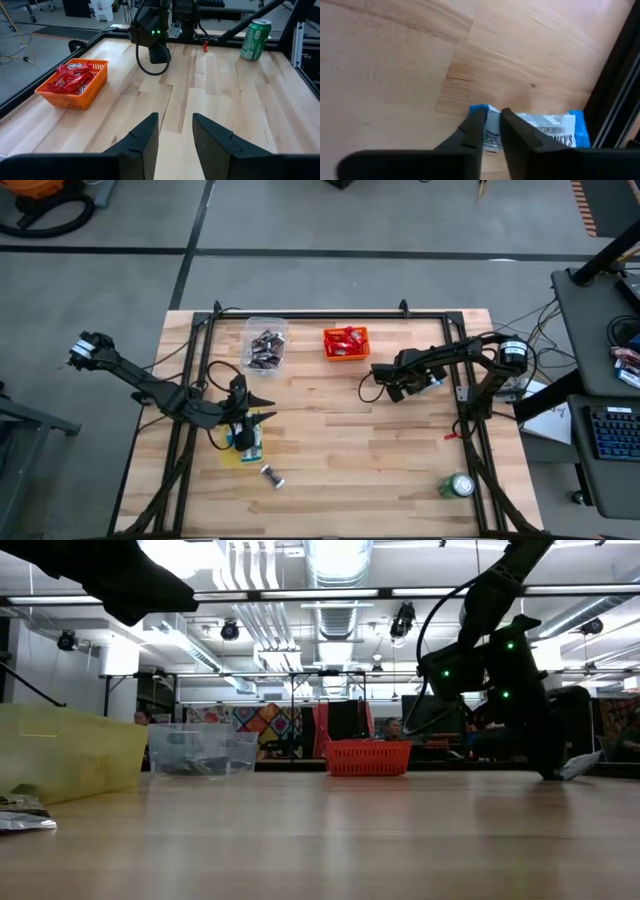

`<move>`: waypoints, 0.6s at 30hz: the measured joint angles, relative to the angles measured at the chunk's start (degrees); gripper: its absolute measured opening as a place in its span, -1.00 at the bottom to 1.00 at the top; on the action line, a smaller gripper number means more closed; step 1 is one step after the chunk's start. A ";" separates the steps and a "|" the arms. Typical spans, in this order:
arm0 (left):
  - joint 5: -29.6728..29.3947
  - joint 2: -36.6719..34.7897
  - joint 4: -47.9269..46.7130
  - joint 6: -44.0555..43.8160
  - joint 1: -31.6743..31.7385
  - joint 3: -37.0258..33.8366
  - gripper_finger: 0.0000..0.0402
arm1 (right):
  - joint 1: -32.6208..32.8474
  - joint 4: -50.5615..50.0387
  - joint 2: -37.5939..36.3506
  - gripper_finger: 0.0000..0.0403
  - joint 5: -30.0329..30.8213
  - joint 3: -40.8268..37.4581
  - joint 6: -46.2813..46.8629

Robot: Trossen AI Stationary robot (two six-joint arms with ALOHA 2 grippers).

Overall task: Sort candy
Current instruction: Put the white candy into the yellow bin

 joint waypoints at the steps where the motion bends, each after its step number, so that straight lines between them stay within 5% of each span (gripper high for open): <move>1: 0.00 0.00 0.00 -0.04 0.00 0.00 -0.49 | 0.00 0.05 0.03 -0.78 0.00 -0.01 -0.46; 4: 0.00 0.23 0.02 -0.36 0.00 0.00 -0.49 | 0.09 0.14 0.05 -0.92 -0.02 -0.02 -2.38; 14: 0.04 6.88 1.88 -2.84 0.00 -0.04 -0.49 | 7.53 1.80 -4.19 -0.96 -2.43 2.52 -3.48; 18: 0.13 10.44 5.66 -2.36 0.00 -0.04 -0.49 | 12.75 9.66 -7.47 -0.96 -2.69 3.54 -4.20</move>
